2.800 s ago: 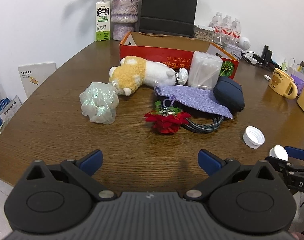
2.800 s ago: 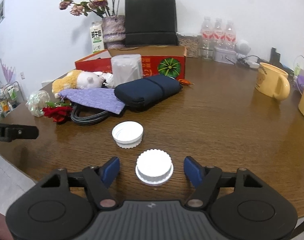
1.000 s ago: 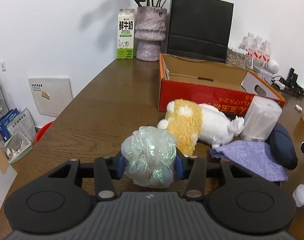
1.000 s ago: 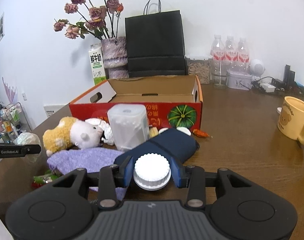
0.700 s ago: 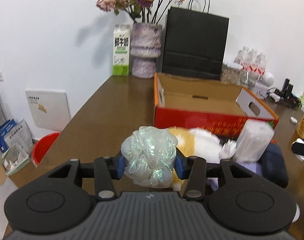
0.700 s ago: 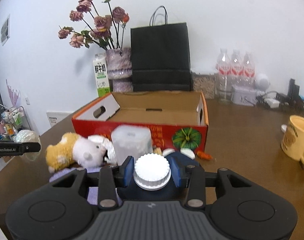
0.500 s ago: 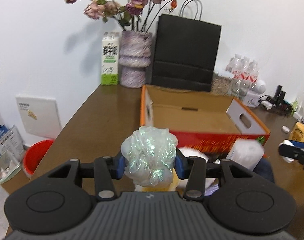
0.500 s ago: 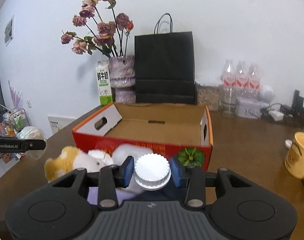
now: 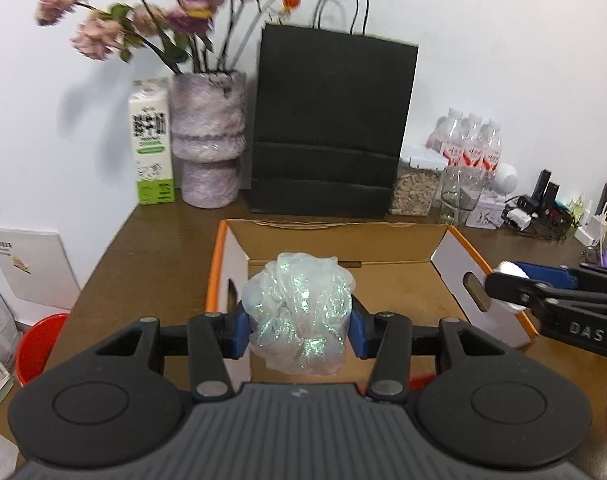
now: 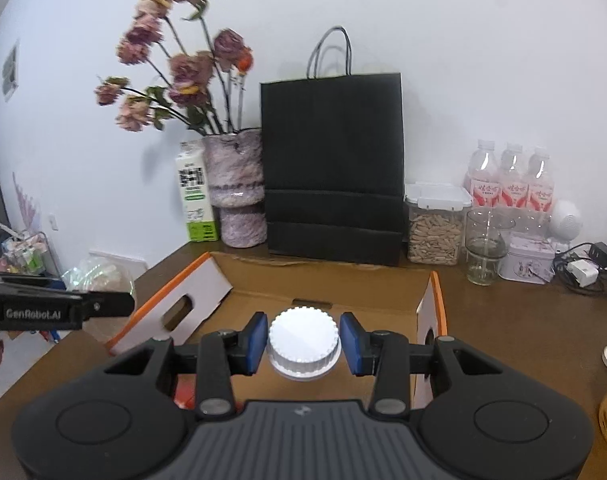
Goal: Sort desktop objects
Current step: 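Drop the sponge into the box with the left tool while the right tool drops the cap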
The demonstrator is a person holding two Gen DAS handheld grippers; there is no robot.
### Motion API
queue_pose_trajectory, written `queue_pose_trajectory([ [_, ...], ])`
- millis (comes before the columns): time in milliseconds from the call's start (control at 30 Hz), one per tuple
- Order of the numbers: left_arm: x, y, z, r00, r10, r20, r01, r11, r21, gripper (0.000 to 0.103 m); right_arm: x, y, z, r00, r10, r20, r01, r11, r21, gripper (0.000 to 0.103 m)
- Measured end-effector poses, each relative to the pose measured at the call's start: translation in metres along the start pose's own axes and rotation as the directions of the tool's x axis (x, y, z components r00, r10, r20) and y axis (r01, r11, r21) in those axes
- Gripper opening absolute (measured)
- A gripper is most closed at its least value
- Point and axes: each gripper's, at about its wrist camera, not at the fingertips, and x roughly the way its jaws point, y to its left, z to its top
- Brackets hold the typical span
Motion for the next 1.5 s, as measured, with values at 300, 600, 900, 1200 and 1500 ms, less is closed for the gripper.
queue_pose_trajectory([
  [300,0.096,-0.012,0.041,0.989,0.016,-0.145,-0.011,0.999,0.034,0.047,0.106,-0.028,0.031,0.986,-0.048,-0.16,0.05,0.999,0.008,0.038],
  [600,0.176,-0.01,0.036,0.955,0.078,-0.286,-0.06,0.996,0.07,0.048,0.184,-0.039,0.023,0.932,-0.108,-0.346,0.1,0.994,-0.041,0.039],
  [900,0.194,-0.005,0.027,0.938,0.113,-0.328,-0.095,0.993,0.071,0.08,0.2,-0.039,0.015,0.914,-0.107,-0.391,0.096,0.994,-0.048,0.044],
  [1200,0.156,-0.005,0.036,0.969,0.132,-0.209,-0.114,0.989,0.098,0.103,0.17,-0.035,0.027,0.94,-0.09,-0.328,0.076,0.996,-0.055,0.103],
  [1500,0.126,-0.01,0.038,0.98,0.125,-0.157,-0.109,0.988,0.107,0.103,0.139,-0.026,0.038,0.956,-0.099,-0.277,0.085,0.994,-0.061,0.103],
])
